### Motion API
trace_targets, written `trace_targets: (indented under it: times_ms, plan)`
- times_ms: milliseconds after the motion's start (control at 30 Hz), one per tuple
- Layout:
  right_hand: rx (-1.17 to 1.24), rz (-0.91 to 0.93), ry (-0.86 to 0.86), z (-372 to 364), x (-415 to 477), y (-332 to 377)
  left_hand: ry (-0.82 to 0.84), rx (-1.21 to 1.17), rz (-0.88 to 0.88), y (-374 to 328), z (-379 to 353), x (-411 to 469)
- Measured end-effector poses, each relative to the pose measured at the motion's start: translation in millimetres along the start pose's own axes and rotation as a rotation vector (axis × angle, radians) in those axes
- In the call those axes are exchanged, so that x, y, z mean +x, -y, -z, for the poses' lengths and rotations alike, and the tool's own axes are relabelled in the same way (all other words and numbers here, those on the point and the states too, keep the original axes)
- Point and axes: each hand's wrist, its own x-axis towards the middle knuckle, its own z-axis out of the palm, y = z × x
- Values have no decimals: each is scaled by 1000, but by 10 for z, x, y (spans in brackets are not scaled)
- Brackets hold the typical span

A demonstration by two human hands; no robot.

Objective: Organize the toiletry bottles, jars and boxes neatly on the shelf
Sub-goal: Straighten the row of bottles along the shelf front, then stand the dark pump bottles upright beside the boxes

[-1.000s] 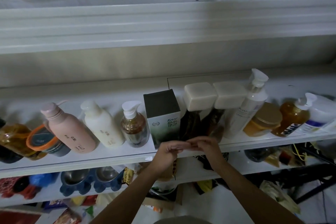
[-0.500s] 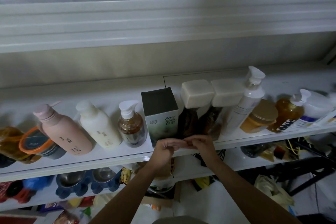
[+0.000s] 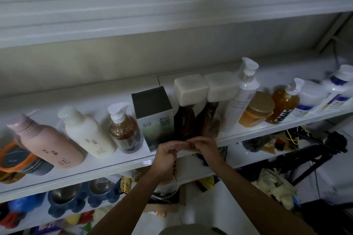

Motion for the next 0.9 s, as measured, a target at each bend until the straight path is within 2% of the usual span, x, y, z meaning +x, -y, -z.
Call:
trace_targets:
  times_ms: [367, 600, 900]
  plan:
    - [-23, 34, -28, 656, 75, 117, 32, 103, 40, -33, -548, 297]
    - [-31, 20, 8, 720, 205, 78, -84, 91, 88, 28, -668, 370]
    - [-3, -40, 72, 748, 274, 5, -157, 61, 125, 119, -712, 381]
